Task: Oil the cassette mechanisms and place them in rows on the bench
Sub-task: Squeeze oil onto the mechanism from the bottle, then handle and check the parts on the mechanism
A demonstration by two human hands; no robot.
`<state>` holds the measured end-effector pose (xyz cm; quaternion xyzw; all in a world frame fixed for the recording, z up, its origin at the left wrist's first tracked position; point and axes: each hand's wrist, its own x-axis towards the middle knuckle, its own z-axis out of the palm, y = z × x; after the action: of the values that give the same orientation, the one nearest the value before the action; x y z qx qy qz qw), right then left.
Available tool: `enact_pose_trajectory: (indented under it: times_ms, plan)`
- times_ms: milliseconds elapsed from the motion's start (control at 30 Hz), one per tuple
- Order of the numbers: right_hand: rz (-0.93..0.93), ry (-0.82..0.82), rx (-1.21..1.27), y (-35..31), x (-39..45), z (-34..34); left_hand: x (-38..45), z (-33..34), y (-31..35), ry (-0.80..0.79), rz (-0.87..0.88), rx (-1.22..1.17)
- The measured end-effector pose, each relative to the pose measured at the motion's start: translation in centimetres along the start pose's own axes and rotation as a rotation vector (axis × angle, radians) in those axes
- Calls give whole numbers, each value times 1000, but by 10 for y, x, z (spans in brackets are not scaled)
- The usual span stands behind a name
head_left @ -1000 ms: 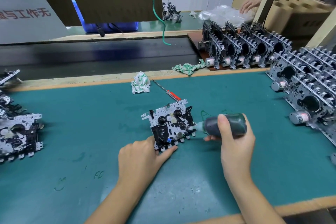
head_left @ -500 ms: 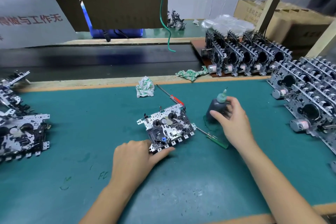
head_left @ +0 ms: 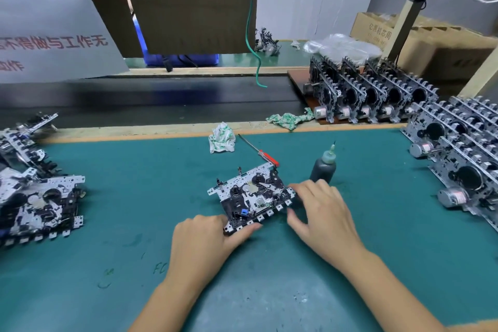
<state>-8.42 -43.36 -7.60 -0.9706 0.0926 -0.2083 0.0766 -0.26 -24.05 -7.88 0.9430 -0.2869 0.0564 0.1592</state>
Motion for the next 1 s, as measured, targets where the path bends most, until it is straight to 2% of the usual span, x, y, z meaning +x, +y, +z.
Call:
enact_pose_trajectory:
  times_ms: [67, 100, 200, 233, 300, 467, 767, 833, 900, 1000]
  plan:
    - [7, -10, 117, 2, 1, -2, 0, 2, -5, -10, -19, -24]
    - [23, 0, 219, 3, 1, -5, 1, 0, -7, -34, -17, -113]
    - [91, 92, 531, 2, -1, -15, 1, -9, -10, -115, -40, -718]
    - [125, 122, 606, 1, -1, -17, 1, -9, -10, -110, -47, -861]
    - [178, 150, 704, -2, -1, -16, 2, -8, -10, -102, -72, -978]
    - [225, 138, 757, -2, -8, -7, -1, -1, -8, -36, -26, -923]
    - [52, 179, 585, 3, -16, -15, -8, -9, -6, 357, 301, -637]
    - [51, 110, 623, 6, -18, -18, -9, -14, -5, 427, 310, -631]
    - [80, -53, 758, 7, -20, -22, -11, -21, 2, 436, 328, -650]
    - [41, -256, 875, 8, -18, -23, -13, -30, 15, 305, 388, -679]
